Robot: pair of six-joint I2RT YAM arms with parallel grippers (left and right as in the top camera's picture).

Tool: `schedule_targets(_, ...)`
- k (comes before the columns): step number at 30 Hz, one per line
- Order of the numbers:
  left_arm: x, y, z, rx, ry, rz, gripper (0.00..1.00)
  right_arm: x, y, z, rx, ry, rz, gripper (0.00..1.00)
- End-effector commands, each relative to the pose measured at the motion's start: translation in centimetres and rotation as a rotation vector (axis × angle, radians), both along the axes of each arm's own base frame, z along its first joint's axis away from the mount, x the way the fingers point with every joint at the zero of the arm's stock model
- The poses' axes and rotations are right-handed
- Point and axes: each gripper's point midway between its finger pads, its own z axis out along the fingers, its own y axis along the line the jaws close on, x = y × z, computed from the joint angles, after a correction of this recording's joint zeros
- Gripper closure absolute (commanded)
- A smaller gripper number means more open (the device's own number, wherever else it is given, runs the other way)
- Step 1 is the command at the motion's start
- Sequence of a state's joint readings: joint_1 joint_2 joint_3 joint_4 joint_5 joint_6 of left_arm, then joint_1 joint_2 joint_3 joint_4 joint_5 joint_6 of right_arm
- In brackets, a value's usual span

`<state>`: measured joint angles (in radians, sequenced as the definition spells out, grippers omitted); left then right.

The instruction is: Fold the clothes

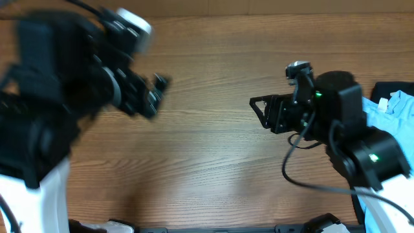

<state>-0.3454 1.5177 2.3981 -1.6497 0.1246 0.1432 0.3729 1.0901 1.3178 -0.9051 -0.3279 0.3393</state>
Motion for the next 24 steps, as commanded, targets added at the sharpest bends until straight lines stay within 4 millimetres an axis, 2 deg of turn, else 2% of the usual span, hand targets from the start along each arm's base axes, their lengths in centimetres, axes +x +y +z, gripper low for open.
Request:
schedule_targets(1, -1.9, 0.4, 0.0, 0.018, 0.004, 0.184, 0.0, -0.5, -0.5, 2.6, -0.011, -0.104, 0.012, 0.09)
schedule_targets(2, -3.0, -0.8, 0.1, -0.015, 0.016, 0.149, 0.0, -0.8, -0.7, 2.9, -0.007, -0.111, 0.012, 0.0)
schedule_targets(4, -4.5, -1.6, 0.7, -0.07, 0.014, 0.13, 0.0, -1.5, -0.9, 3.4, -0.001, -0.121, 0.01, 0.0)
schedule_targets(7, -6.5, -1.6, 1.4, -0.128, 0.016, 0.099, 0.0, -2.9, -0.9, 4.0, 0.02, -0.129, 0.035, 0.0)
schedule_targets(9, -8.3, -0.4, 1.5, -0.15, 0.007, 0.092, 0.0, -3.9, -1.2, 4.6, 0.03, -0.148, 0.041, 0.0)
schedule_targets(14, -11.3, 3.3, 1.3, -0.148, -0.057, 0.137, 0.0, -4.8, -1.6, 5.5, 0.043, -0.182, 0.041, 0.0)
schedule_targets(19, -12.9, 4.3, 1.7, -0.181, -0.085, 0.128, 0.0, -4.8, -1.6, 5.5, 0.042, -0.179, 0.041, 0.0)
schedule_targets(24, -13.0, 4.4, 1.7, -0.185, -0.09, 0.128, 0.0, -5.0, -1.6, 5.0, 0.035, -0.161, 0.041, 0.0)
